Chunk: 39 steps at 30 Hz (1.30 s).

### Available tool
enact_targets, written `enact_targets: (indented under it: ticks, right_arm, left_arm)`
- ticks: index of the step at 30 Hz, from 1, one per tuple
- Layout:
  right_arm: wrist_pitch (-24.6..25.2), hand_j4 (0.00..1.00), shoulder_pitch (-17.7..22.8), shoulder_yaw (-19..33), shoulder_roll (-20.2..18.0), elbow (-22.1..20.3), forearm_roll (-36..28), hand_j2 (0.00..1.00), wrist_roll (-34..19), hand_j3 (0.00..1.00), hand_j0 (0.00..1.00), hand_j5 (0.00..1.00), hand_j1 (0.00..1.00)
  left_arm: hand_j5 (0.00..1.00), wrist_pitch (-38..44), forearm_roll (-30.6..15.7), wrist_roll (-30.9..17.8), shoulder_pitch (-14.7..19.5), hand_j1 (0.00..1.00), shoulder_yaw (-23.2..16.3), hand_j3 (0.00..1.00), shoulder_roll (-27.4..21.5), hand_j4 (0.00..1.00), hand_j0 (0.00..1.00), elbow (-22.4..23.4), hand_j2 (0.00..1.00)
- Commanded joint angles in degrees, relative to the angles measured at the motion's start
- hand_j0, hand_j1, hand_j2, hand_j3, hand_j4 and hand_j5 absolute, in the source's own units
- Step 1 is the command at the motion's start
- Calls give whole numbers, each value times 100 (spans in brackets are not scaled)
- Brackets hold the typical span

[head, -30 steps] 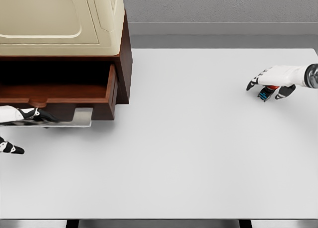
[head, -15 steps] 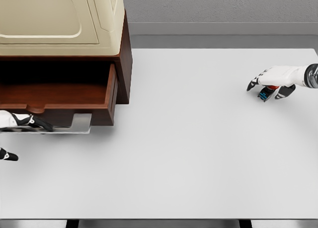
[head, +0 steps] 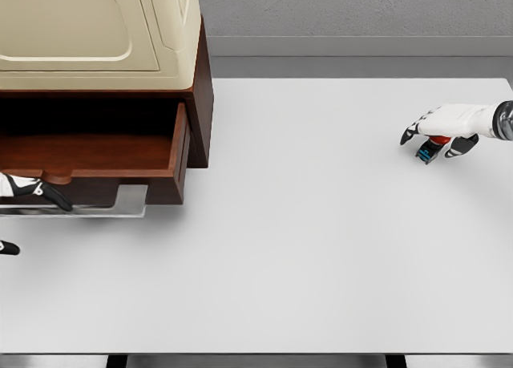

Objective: Open the cabinet drawer with left arm, and place a switch into the drawer with right arm

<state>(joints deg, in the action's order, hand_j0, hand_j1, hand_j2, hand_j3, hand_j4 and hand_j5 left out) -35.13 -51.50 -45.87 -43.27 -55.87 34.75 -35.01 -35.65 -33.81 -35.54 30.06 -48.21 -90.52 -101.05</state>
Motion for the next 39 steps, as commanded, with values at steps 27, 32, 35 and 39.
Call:
enact_targets:
  ticks: [27,32,35,39]
  right_arm:
    - [13,67,-35,16,-6,94,23,67,1,67,67,67,67]
    - [13,67,-35,16,3,138,23,67,1,67,67,67,67]
    - [13,65,-35,16,3,129,23,65,1,65,65,65,65]
    - [13,66,-35,16,20,120,14,66,1,66,66,66,66]
  left_arm:
    - [98,65,-310,54,378,98,963,98,351,98,98,15,98]
    - [100,65,-249,54,378,100,1139,100,290,100,100,323,100]
    - [100,65,-240,54,369,100,1130,100,202,100,100,516,100]
    - [100,65,-240,54,369,100,1095,100,131,100,100,560,100]
